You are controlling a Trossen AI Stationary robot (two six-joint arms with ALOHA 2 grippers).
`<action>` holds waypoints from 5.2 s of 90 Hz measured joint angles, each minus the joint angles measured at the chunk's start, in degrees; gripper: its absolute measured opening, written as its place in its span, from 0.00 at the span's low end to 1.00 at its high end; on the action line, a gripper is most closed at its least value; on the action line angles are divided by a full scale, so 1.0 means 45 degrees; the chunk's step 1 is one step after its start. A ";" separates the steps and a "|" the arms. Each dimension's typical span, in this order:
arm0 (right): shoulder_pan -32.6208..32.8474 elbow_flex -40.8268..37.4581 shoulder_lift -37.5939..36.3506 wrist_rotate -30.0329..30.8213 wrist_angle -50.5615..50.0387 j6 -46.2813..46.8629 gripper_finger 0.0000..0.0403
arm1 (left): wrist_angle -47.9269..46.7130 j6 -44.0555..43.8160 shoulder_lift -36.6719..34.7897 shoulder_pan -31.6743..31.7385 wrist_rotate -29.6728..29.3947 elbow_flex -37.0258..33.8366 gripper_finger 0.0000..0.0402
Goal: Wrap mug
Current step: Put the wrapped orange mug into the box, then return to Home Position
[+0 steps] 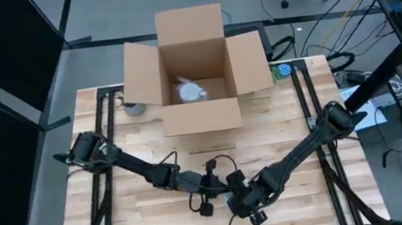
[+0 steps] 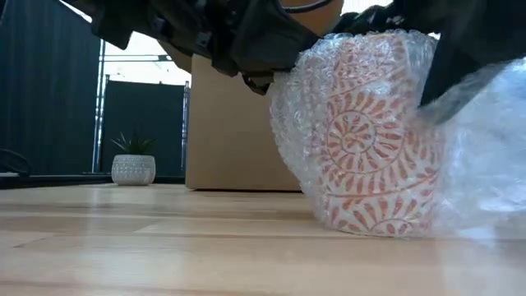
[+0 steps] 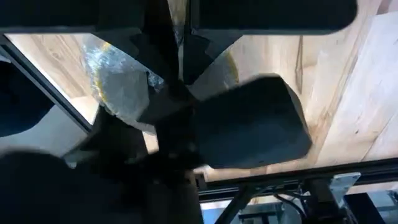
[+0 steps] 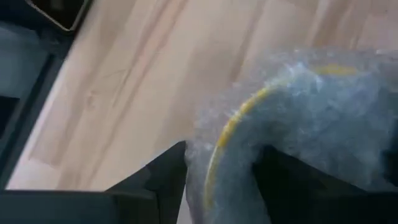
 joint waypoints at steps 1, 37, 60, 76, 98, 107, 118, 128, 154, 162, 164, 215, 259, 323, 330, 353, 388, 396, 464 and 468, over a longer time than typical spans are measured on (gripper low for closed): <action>-0.0004 0.0002 0.0025 0.0013 -0.0002 -0.0020 0.41 | -0.0001 0.0000 0.0001 0.0000 0.0000 0.0000 0.03; -0.0095 -0.0047 0.0273 -0.0548 0.0113 -0.0449 0.18 | 0.0208 0.0017 -0.0116 -0.0024 -0.0027 -0.0029 0.03; 0.0182 -0.0058 0.0171 -0.0465 -0.0149 0.0343 0.08 | -0.0055 -0.0010 -0.1023 -0.0252 0.0009 -0.0067 0.03; 0.0883 -0.0221 -0.0744 0.0282 -0.0601 0.0504 0.07 | -0.0707 0.0021 -0.2329 -0.0572 0.0014 -0.0039 0.03; 0.1853 -0.0155 -0.3588 0.1754 -0.0444 0.1191 0.07 | -0.2205 -0.0024 -0.4482 -0.1064 0.0000 -0.0010 0.03; 0.2218 -0.0223 -0.4773 0.2728 -0.0038 0.1149 0.07 | -0.3627 -0.0046 -0.5264 -0.1362 0.0000 -0.0015 0.03; 0.2563 -0.0117 -0.6267 0.3867 0.1326 0.0009 0.07 | -0.5182 -0.0913 -0.5937 -0.1823 -0.0005 -0.0013 0.03; 0.2626 -0.0165 -0.7053 0.4368 0.2667 -0.2264 0.07 | -0.6076 -0.1035 -0.6289 -0.2277 -0.0003 -0.0015 0.03; -0.0120 -0.0126 -0.8675 0.6150 0.6120 -0.7505 0.07 | -0.6845 -0.0985 -0.7052 -0.2763 -0.0870 -0.0015 0.03; -0.1824 -0.0126 -0.8755 0.6035 0.7158 -0.8539 0.07 | -0.7092 -0.0809 -0.7240 -0.2722 -0.1052 -0.0015 0.03; -0.2299 -0.0126 -0.8766 0.5974 0.7440 -0.8756 0.07 | -0.7187 -0.0691 -0.7269 -0.2718 -0.1074 -0.0015 0.03; -1.2203 -0.0126 -0.4436 -0.0727 0.7772 -0.3866 0.07 | -0.8080 -0.0568 -0.7293 -0.1682 -0.1438 -0.0013 0.03; -1.2813 0.0005 -0.1732 -0.1697 0.6735 -0.3261 0.07 | -0.8479 0.0325 -0.7293 -0.1187 -0.1681 -0.0010 0.03; -1.2838 -0.0053 -0.1529 -0.1668 0.5651 -0.2324 0.42 | -0.8501 0.0315 -0.7288 -0.1171 -0.1549 -0.0010 0.03; -1.2862 0.0015 -0.1529 -0.1661 0.5085 -0.1806 0.51 | -0.8527 0.0096 -0.7288 -0.1171 -0.1526 -0.0010 0.03; -1.2671 0.1320 -0.1634 -0.1439 0.2421 -0.2395 0.68 | -0.8523 -0.0016 -0.7283 -0.1180 -0.1516 -0.0010 0.03; -1.2335 0.3055 -0.2305 -0.0564 0.0884 -0.3142 0.68 | -0.8520 -0.0019 -0.7283 -0.1195 -0.1496 -0.0005 0.03; -1.2314 0.3657 -0.2340 -0.0607 0.0077 -0.3144 0.68 | -0.8530 -0.0018 -0.7283 -0.1195 -0.1496 -0.0005 0.03; -1.0039 0.8063 -0.5951 -0.0973 -0.7524 -0.2161 0.64 | -0.9966 -0.0605 -0.8463 -0.2142 -0.2551 0.0000 0.00; -0.9676 0.7497 -0.6636 -0.0989 -0.7515 -0.1753 0.64 | -1.0348 -0.0848 -0.8715 -0.2289 -0.2594 0.0000 0.00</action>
